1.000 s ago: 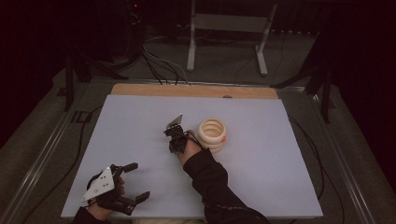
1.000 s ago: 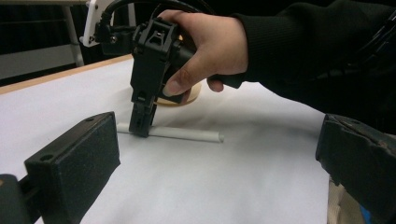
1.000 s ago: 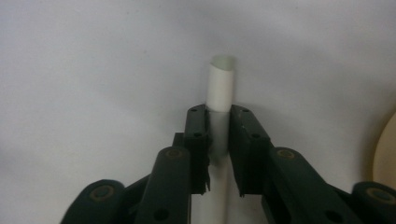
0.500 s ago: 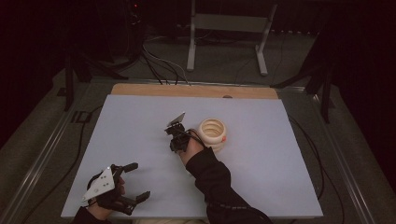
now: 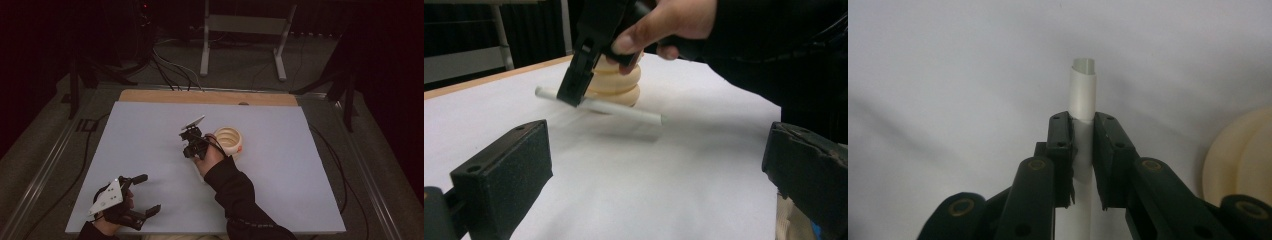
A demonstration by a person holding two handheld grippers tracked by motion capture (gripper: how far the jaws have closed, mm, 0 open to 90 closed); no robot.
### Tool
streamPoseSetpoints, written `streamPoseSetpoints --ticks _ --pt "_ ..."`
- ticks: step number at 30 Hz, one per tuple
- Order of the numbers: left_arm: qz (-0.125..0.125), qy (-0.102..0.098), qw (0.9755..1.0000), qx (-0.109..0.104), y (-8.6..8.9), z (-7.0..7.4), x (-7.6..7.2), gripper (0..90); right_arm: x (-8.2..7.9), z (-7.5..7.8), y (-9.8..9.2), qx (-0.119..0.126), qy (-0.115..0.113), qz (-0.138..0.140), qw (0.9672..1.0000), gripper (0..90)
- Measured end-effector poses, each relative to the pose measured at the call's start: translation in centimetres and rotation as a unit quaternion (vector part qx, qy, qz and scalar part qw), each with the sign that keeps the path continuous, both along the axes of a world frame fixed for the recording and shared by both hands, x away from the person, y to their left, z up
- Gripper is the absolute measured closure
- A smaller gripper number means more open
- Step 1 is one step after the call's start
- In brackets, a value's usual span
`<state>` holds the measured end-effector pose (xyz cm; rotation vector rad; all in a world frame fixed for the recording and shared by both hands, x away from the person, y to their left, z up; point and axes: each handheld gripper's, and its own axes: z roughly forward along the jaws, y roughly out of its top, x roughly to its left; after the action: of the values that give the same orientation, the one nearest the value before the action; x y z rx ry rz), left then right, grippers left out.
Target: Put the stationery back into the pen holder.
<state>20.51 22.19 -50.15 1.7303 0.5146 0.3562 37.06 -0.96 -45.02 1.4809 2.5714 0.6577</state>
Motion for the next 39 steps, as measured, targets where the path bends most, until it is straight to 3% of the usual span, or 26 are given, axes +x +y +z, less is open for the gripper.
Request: streamPoseSetpoints --ticks 11,22,31,39 --pt "0.0 0.001 1.0 0.0 0.0 0.0 0.0 0.2 -0.6 1.8 -1.6 0.038 -0.032 0.014 0.9987 78.3" --pt "0.002 0.003 1.0 0.001 0.0 0.0 0.1 0.2 -1.0 3.1 -3.0 0.085 -0.057 0.033 0.9942 78.3" --pt "0.003 0.003 1.0 -0.001 0.0 0.0 0.1 0.2 -1.3 3.7 -4.6 0.146 -0.1 0.049 0.9829 78.3" --pt "0.002 0.004 1.0 -0.001 0.0 0.0 0.1 0.2 -1.5 4.2 -6.1 0.199 -0.136 0.065 0.9683 78.3"
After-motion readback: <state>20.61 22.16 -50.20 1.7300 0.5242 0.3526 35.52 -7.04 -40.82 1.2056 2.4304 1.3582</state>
